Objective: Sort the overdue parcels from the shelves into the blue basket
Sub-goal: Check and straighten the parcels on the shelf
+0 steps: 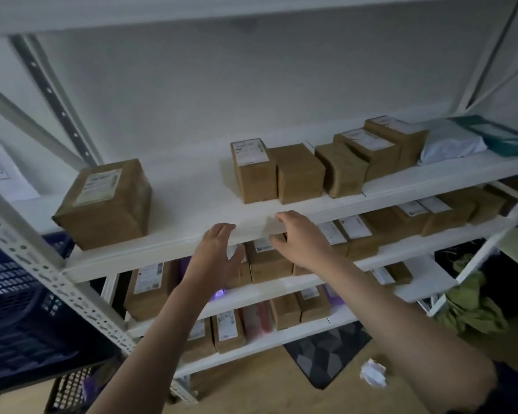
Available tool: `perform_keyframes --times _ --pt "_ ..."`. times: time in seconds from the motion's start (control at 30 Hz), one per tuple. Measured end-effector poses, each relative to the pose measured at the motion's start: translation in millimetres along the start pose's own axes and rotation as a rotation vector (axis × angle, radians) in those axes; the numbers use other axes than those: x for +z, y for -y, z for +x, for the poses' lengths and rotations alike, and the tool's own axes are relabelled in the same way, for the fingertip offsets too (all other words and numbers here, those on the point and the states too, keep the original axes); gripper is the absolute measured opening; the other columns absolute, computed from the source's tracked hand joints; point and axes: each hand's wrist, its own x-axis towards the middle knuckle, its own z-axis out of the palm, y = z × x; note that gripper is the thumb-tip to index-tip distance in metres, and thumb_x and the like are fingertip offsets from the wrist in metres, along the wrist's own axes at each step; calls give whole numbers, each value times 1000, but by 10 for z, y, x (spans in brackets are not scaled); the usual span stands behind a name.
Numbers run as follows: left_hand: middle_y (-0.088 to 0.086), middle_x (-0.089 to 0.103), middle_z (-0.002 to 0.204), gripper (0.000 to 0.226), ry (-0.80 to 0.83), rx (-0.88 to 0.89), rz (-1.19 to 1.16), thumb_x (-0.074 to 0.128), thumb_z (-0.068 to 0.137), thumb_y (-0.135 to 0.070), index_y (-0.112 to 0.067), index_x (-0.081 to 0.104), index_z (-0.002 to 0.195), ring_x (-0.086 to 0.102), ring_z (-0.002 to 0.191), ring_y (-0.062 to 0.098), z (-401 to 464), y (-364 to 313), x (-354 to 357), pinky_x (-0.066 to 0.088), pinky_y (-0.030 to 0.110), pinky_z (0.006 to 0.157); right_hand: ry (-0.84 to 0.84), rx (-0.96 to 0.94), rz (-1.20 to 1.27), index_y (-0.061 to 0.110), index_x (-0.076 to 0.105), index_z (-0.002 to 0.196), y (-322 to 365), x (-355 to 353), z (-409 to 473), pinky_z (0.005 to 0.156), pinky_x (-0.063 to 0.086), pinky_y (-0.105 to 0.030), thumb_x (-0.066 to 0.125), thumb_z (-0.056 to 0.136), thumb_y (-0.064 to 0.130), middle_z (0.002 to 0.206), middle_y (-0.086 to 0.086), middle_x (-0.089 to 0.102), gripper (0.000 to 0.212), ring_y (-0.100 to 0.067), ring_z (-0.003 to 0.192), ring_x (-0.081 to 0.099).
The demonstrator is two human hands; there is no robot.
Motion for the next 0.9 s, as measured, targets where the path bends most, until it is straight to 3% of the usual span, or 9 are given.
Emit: perform_keyframes --times 0.17,0.37,0.47,0.63,0.77,0.83,0.9 --pt "9 57 139 50 -91 16 31 64 96 -29 -9 54 140 53 126 29 447 67 -19 43 40 107 -7 -2 48 12 47 144 -62 63 430 101 49 -35 60 99 39 137 -5 56 54 -23 125 53" --pt "14 56 140 63 -16 -37 81 53 91 -44 -5 53 141 52 127 35 898 294 64 42 42 109 -72 19 -14 8 46 146 -254 42 768 96 48 -33 56 101 36 132 -10 58 54 -25 118 57" --pt "12 53 144 62 -21 -36 99 60 95 -43 -6 49 144 47 132 33 1089 352 128 37 40 112 -69 34 6 12 46 147 -371 41 923 95 50 -35 60 97 35 129 -7 59 57 -25 116 57" --pt "10 43 154 78 11 -10 82 62 93 -49 -8 34 154 38 141 29 1382 307 166 32 39 117 -48 45 51 13 61 111 -385 49 1262 77 53 -33 67 90 38 102 -2 62 34 -20 94 62" --pt "11 37 157 108 52 -72 -6 64 79 -66 -11 15 159 36 143 32 1594 261 133 38 49 115 -45 -23 159 14 58 128 -326 42 1478 81 57 -36 76 83 29 112 -3 66 51 -19 99 64" --pt "9 41 153 114 26 -87 -56 60 69 -72 -15 18 159 40 140 31 1690 264 138 41 50 112 -26 -38 209 16 56 134 -298 13 1546 85 57 -37 79 80 28 118 -1 67 60 -18 104 64" --pt "8 44 149 108 11 -95 -72 68 70 -64 -16 23 157 43 136 30 1739 225 134 43 49 110 -11 -48 233 18 55 136 -297 3 1600 87 57 -38 80 79 28 122 0 66 63 -17 107 64"
